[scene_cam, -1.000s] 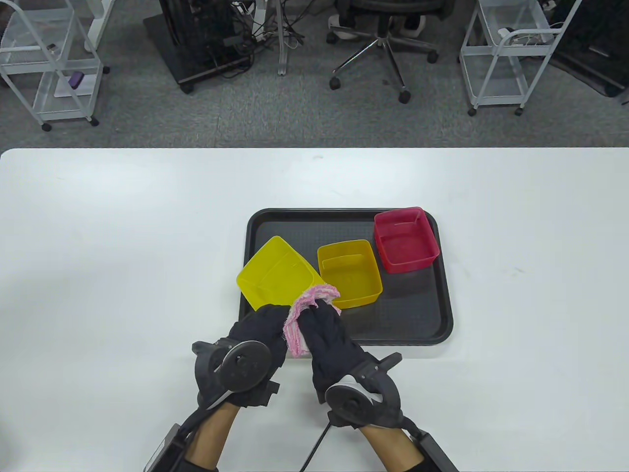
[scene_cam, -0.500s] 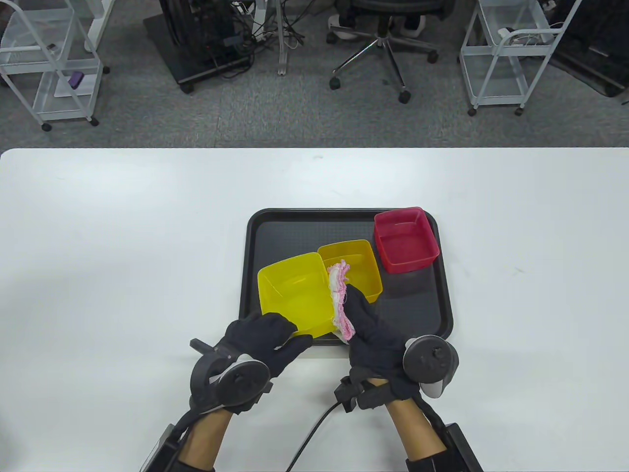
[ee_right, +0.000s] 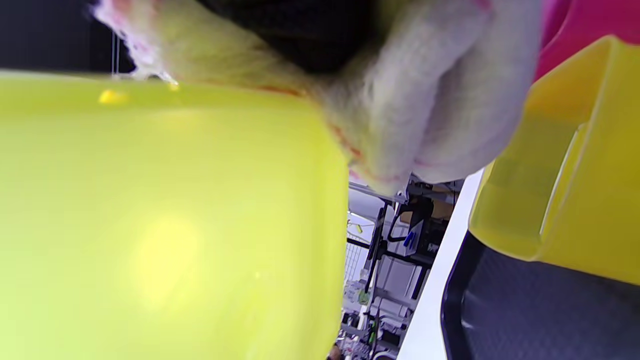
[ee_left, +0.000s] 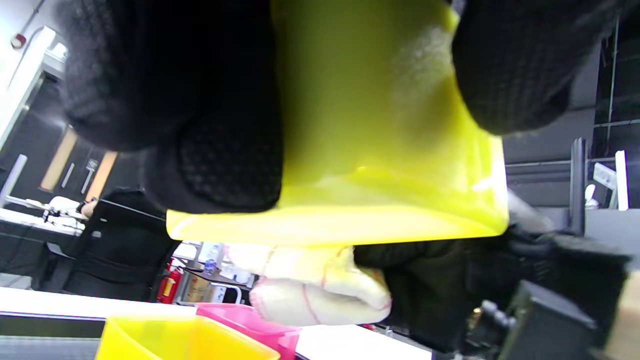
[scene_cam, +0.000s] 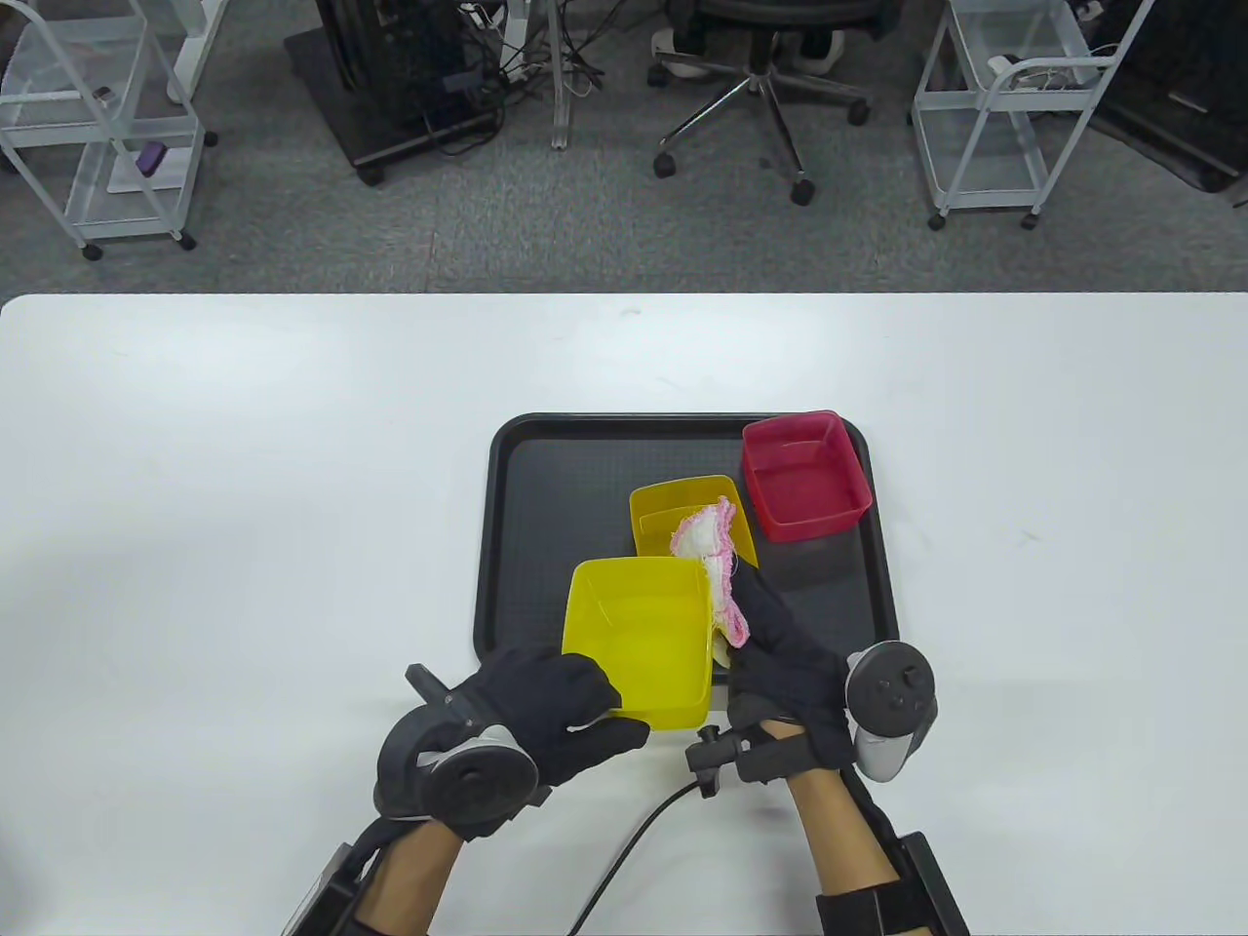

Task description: Wipe plastic food containers with dish cloth

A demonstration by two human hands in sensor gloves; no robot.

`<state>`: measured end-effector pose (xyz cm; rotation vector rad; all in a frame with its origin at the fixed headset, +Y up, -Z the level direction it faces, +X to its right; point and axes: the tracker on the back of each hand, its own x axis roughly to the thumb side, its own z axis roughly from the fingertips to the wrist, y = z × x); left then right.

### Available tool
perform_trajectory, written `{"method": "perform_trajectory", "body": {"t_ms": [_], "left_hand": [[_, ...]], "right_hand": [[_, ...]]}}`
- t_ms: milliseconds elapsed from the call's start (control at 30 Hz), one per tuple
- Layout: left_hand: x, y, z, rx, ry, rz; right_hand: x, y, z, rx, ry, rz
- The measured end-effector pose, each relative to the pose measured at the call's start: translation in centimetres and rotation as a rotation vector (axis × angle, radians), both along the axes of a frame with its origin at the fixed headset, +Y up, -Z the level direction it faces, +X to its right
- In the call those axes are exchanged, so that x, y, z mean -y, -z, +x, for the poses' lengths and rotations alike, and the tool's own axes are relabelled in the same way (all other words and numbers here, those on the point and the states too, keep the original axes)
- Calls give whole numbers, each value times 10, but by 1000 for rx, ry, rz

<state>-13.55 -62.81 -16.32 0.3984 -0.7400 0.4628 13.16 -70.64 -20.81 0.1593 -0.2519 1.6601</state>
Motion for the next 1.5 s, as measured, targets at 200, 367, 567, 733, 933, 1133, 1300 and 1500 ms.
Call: {"method": "perform_trajectory", "body": {"t_ms": [200, 367, 567, 733, 933, 1133, 1300, 1500], "left_hand": [[-2, 10, -13, 72, -146, -169], [0, 15, -18, 124, -244, -257], [0, 13, -14, 215, -364, -329], [4, 14, -14, 258, -433, -381], [11, 16, -11, 293, -547, -450], [10, 14, -10, 217, -479, -382], [9, 12, -15, 48, -406, -239], [16, 13, -20, -201, -116, -23]], "right_hand": [[9, 11, 13, -257, 172, -69], [18, 15, 10, -404, 276, -123], [28, 16, -13, -522, 311, -186], [34, 16, -27, -520, 336, -233], [35, 12, -47, -661, 394, -241], [34, 2, -71, -684, 387, -220], [36, -1, -68, -640, 299, -271], [34, -5, -66, -599, 361, -298]]}}
